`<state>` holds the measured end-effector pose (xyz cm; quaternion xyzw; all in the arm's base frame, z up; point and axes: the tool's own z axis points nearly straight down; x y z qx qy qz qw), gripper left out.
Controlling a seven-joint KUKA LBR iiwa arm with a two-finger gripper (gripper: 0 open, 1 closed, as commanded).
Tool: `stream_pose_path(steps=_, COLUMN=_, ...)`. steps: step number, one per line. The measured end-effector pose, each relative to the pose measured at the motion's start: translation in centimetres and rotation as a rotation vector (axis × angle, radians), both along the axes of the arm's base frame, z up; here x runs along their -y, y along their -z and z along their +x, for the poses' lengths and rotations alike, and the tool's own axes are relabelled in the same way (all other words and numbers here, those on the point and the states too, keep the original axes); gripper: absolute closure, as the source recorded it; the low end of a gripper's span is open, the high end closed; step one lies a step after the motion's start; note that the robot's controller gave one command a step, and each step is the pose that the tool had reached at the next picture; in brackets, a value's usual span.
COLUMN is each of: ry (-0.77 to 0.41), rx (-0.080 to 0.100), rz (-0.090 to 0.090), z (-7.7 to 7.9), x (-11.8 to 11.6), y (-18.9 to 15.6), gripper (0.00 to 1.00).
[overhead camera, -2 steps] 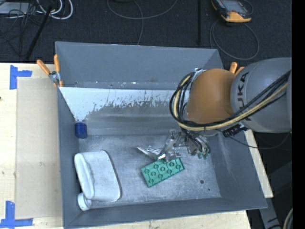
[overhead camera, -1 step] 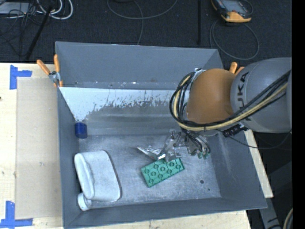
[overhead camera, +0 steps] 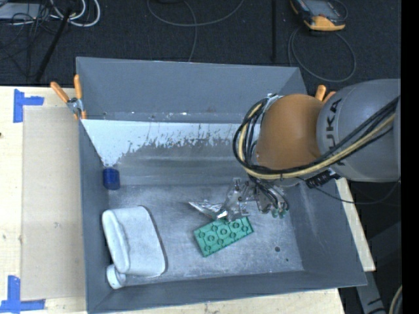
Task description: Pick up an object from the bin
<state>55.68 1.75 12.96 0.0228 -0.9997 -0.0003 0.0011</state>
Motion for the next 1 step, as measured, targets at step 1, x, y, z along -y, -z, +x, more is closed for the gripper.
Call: stream_pose_path(steps=1, ry=0.0, rx=0.0, rz=0.0, z=0.0, x=0.0, y=0.0, gripper=1.0)
